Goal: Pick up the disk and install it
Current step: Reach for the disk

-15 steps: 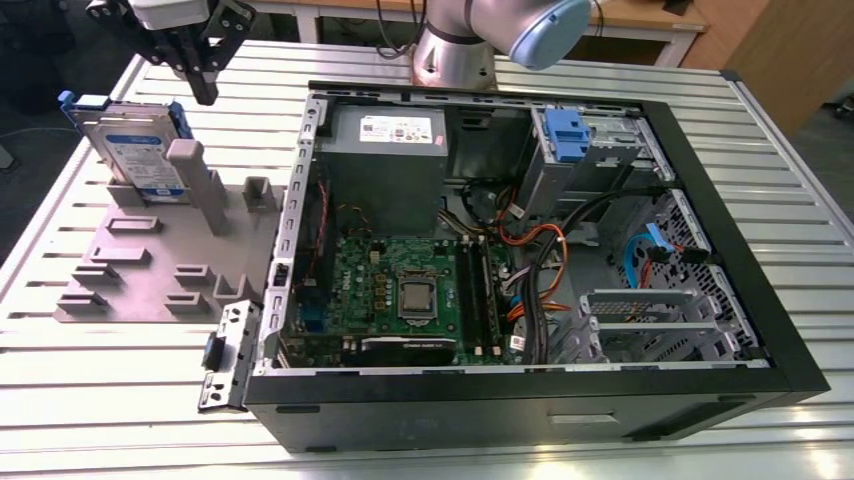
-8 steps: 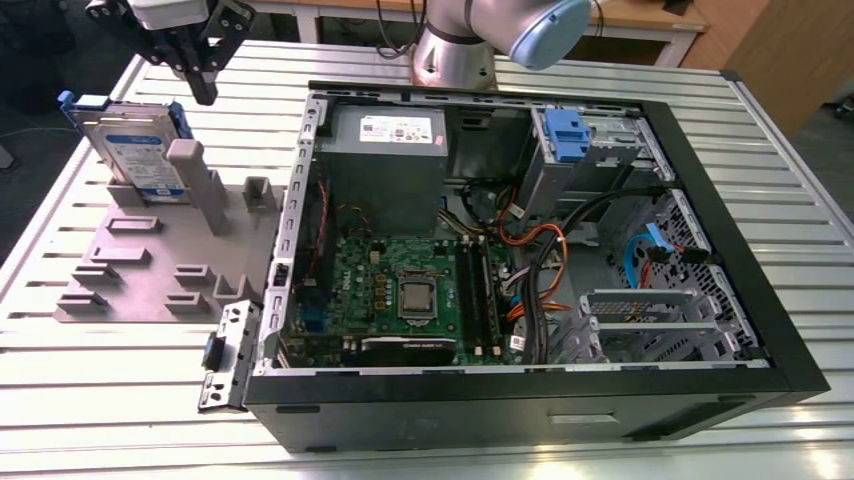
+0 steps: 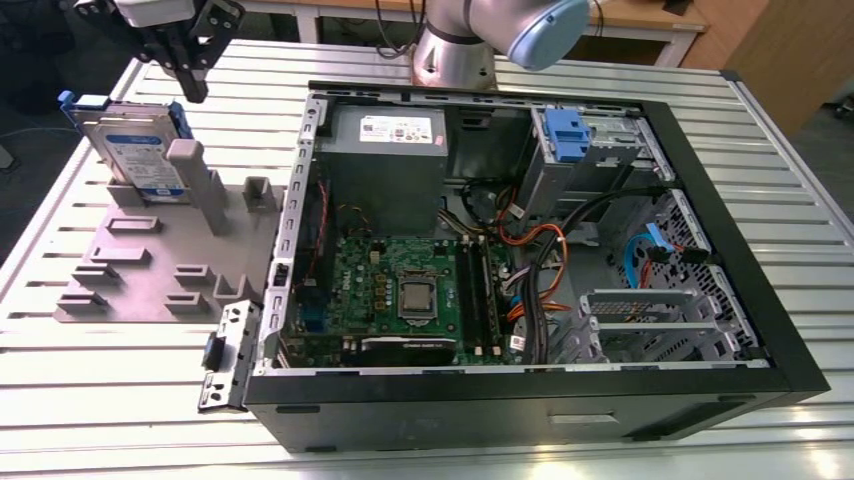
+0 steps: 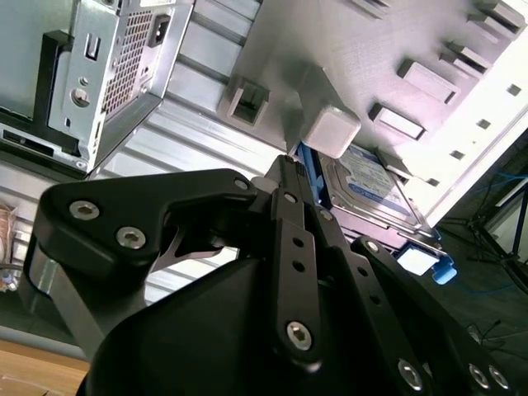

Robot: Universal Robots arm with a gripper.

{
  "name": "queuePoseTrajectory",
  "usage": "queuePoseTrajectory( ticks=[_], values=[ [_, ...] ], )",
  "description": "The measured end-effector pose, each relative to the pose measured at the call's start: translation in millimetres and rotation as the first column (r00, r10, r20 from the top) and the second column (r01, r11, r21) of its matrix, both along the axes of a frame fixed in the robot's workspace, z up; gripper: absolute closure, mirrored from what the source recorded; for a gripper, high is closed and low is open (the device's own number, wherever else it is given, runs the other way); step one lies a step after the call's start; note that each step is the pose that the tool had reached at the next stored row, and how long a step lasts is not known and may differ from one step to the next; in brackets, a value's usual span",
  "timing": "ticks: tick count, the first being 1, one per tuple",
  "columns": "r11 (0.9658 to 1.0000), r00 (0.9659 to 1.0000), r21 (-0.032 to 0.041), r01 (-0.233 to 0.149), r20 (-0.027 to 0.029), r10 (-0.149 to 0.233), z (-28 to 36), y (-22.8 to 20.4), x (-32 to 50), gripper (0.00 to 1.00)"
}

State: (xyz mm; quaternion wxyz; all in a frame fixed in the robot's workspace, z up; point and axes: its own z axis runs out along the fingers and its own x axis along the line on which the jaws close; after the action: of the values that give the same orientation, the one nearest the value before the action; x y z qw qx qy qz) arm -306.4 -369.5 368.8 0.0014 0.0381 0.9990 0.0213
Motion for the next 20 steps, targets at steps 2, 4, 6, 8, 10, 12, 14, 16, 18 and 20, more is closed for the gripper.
queuePoseTrajectory(
  ticks=[2,4,6,8,10,12,14,16,18,20],
  values=[
    [1.0,1.0,-0.0001,0.0,-0.0007,0.0,-0.1,0.3,-0.9,0.89],
    [1.0,1.0,-0.0001,0.0,-0.001,0.0,-0.1,0.4,-1.1,0.89],
    [1.0,1.0,-0.0001,0.0,-0.001,0.0,-0.1,0.4,-1.1,0.89],
    [1.0,1.0,-0.0001,0.0,-0.001,0.0,-0.2,0.5,-1.1,0.89],
    [1.0,1.0,-0.0001,0.0,-0.001,0.0,-0.2,0.5,-1.4,0.89],
    [1.0,1.0,-0.0001,0.0,-0.0011,0.0,-0.2,0.6,-2.6,0.89],
    [1.0,1.0,-0.0001,0.0,-0.001,0.0,-0.4,0.6,-4.3,0.89],
    [1.0,1.0,-0.0001,0.0,-0.001,0.0,-0.6,0.8,-5.9,0.89],
    [1.0,1.0,-0.0001,0.0,-0.0011,0.0,-0.6,1.2,-7.6,0.89],
    [1.0,1.0,-0.0001,0.0,-0.0011,0.0,-0.7,1.6,-9.5,0.89]
  ],
)
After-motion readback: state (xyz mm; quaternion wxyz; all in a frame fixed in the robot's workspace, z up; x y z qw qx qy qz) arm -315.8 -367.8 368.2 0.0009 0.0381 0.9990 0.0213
